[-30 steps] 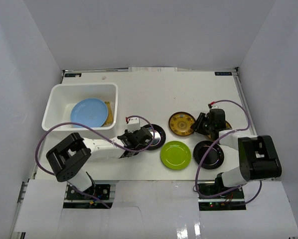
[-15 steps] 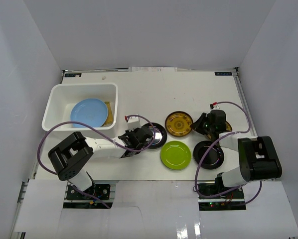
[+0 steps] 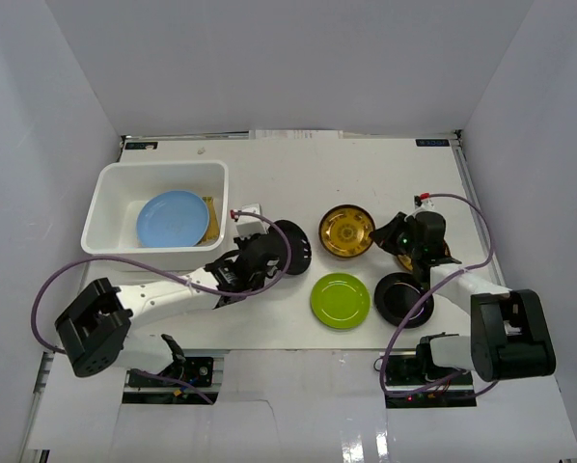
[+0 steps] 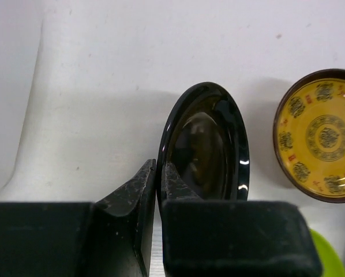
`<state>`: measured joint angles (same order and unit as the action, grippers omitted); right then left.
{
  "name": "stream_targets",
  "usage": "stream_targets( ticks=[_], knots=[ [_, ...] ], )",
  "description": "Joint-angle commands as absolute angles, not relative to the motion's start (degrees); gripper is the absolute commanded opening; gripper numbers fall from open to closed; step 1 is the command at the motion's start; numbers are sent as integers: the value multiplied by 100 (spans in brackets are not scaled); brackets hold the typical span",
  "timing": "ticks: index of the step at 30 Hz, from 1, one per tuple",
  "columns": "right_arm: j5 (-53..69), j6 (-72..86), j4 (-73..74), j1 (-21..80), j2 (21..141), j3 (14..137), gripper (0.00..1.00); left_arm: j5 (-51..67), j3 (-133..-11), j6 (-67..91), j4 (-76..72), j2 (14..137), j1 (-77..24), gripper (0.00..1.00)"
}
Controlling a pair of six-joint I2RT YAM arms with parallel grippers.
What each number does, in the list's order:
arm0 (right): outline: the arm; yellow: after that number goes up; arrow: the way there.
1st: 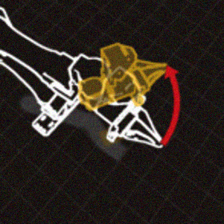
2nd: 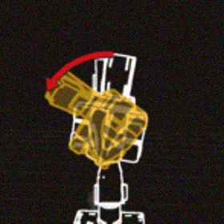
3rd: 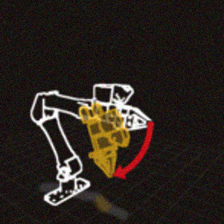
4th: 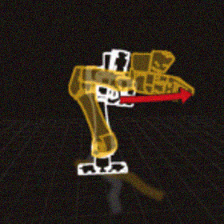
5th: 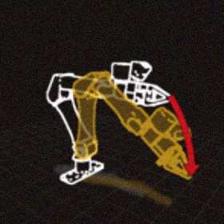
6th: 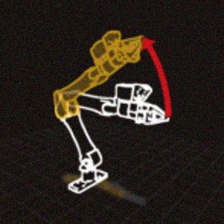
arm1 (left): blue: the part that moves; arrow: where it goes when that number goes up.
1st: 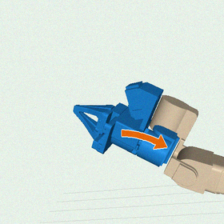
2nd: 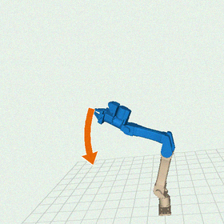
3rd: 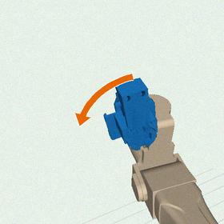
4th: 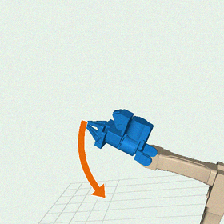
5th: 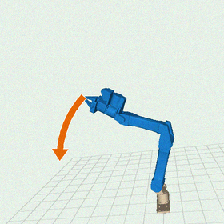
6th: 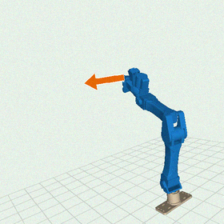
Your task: Place the plates into the plastic bin on the countertop
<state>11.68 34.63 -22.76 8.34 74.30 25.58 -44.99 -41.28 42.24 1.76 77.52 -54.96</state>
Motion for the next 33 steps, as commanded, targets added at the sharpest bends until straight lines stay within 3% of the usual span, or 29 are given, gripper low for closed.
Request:
stream_targets(
  ticks=[1,9,12,15,24,33],
  knots=[
    [1397,3665,-2619,651,7006,2654,8,-4597,-4491,3771,-289,7095,-5493,0],
    [1556,3595,-2365,527,6557,2725,8,-4465,-5194,3438,253,6145,-5283,0],
    [1591,3525,-2285,527,6451,2759,8,-4160,-5291,3349,482,5723,-4625,0],
    [1809,3393,-2171,545,6399,2865,8,-3362,-5230,3357,685,5388,-2864,0],
    [1969,3322,-2030,1027,6460,3461,8,-1196,-5248,3665,1740,5721,312,0],
    [1426,3270,-2048,2414,7338,4946,8,-958,-4834,3402,1907,6248,677,0]
  ],
)
